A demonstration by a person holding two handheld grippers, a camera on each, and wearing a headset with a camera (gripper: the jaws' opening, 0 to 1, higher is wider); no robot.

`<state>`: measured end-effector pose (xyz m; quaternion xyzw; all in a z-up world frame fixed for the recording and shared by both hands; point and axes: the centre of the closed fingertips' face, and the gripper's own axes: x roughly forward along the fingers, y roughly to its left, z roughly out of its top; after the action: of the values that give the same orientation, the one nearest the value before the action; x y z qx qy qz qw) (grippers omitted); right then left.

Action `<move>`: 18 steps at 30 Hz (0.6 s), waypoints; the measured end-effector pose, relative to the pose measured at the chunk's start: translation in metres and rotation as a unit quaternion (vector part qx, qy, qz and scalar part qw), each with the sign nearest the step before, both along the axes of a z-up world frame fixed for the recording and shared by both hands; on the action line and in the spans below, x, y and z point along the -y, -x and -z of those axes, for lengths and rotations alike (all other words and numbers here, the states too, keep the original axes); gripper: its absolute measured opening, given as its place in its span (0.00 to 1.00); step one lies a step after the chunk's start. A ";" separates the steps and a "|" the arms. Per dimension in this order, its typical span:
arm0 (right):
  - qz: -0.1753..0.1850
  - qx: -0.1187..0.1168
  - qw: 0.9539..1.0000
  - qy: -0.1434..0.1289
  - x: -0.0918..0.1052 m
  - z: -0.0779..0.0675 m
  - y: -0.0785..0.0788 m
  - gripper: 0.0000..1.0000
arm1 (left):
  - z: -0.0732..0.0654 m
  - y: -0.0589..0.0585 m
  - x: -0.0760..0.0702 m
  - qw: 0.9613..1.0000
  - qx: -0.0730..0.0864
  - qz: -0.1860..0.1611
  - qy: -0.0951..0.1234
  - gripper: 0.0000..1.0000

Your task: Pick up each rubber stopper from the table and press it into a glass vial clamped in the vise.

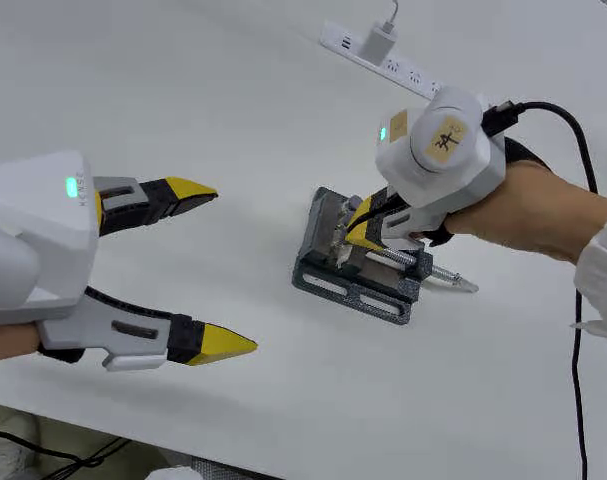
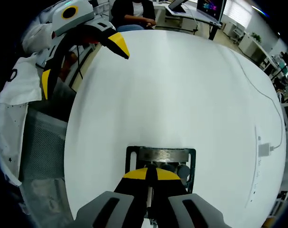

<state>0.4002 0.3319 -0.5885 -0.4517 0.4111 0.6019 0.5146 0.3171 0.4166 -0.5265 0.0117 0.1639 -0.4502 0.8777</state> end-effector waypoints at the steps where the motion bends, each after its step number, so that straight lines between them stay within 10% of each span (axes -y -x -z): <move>1: 0.004 -0.001 1.000 0.000 0.000 0.000 0.000 0.00 | 0.000 0.000 0.000 1.000 0.000 0.000 0.000 0.81; 18: -0.001 0.007 1.000 0.007 -0.001 0.003 0.000 0.00 | -0.001 -0.001 0.002 1.000 0.000 0.003 0.002 0.80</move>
<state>0.4003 0.3334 -0.5911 -0.4602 0.4111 0.5963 0.5135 0.3180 0.4144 -0.5259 0.0104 0.1624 -0.4533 0.8764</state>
